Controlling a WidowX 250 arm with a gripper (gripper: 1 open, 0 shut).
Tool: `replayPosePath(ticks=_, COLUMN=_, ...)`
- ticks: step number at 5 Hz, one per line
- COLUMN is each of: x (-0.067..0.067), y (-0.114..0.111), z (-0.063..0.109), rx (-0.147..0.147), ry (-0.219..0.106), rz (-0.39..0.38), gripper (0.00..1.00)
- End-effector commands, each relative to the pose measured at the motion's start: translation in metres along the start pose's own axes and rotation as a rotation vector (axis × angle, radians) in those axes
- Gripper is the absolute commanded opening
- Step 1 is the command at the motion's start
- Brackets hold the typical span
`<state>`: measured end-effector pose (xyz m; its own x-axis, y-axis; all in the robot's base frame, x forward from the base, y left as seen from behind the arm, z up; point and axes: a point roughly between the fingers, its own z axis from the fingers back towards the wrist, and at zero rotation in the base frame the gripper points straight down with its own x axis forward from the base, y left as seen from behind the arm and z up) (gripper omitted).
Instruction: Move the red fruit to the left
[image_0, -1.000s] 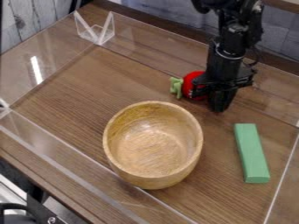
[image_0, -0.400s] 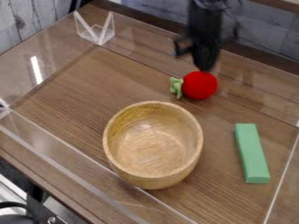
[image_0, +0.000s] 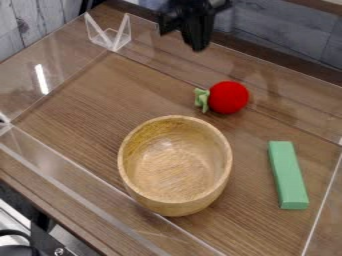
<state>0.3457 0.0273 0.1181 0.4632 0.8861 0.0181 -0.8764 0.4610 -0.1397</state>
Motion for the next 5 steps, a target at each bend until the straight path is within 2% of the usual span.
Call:
replayPosePath(ticks=1, x=-0.002, y=0.002, z=0.008, rx=-0.039, ry=-0.069, rz=0.041, gripper=1.00)
replayPosePath(ticks=3, x=-0.018, y=0.008, z=-0.016, rx=0.004, ry=-0.110, rz=0.208, gripper=1.00)
replayPosePath(ticks=5, x=-0.013, y=-0.007, z=-0.021, rx=0.024, ry=-0.127, rz=0.165, gripper=1.00)
